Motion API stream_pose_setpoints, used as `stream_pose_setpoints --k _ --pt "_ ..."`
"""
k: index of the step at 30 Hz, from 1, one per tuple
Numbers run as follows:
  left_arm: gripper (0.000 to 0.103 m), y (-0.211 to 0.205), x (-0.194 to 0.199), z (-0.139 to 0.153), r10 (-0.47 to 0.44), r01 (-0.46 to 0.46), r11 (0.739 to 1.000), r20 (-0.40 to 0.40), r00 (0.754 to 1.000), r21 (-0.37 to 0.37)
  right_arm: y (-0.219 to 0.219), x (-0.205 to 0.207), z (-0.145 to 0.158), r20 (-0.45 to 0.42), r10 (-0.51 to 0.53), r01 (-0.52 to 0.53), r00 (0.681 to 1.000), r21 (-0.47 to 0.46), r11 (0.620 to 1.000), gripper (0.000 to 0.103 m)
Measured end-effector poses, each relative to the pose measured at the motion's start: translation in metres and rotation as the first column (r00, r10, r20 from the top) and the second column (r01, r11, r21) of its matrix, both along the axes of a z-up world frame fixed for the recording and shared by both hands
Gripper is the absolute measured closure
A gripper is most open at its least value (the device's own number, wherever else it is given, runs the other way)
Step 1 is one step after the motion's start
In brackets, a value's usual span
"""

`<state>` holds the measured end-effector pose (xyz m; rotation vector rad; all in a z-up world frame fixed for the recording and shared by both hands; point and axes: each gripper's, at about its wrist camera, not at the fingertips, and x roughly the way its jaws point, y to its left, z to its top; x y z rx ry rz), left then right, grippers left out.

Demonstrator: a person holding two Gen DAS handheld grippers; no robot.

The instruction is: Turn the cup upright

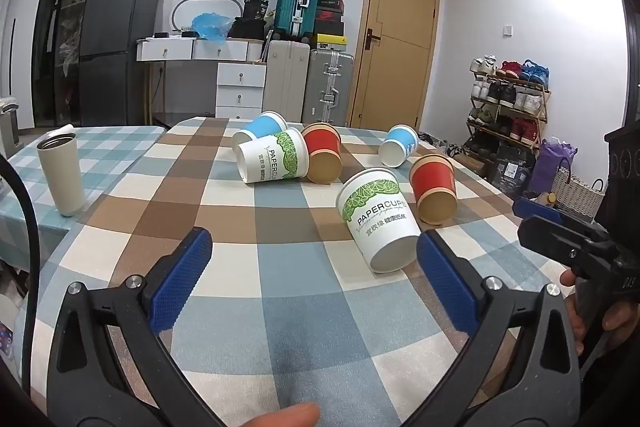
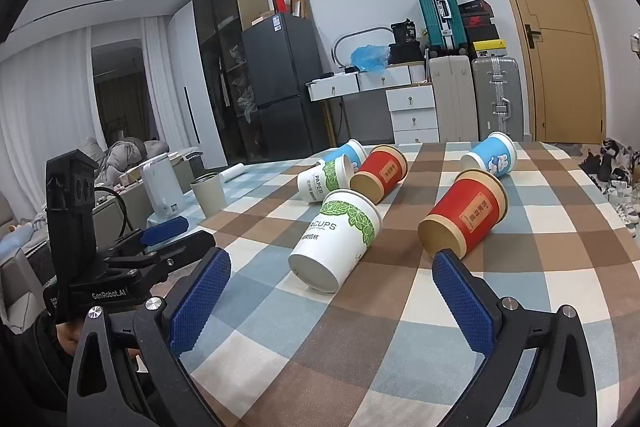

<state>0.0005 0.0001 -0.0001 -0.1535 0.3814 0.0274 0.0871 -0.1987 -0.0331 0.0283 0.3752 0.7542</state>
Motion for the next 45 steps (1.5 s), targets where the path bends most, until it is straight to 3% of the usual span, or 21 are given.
stream_pose_setpoints --k 45 --pt "0.001 -0.0059 0.0004 -0.0006 0.002 -0.003 0.999 0.011 1.0 0.032 0.0006 0.0011 -0.0003 0.001 -0.002 0.002 1.0 -0.001 1.0 0.0"
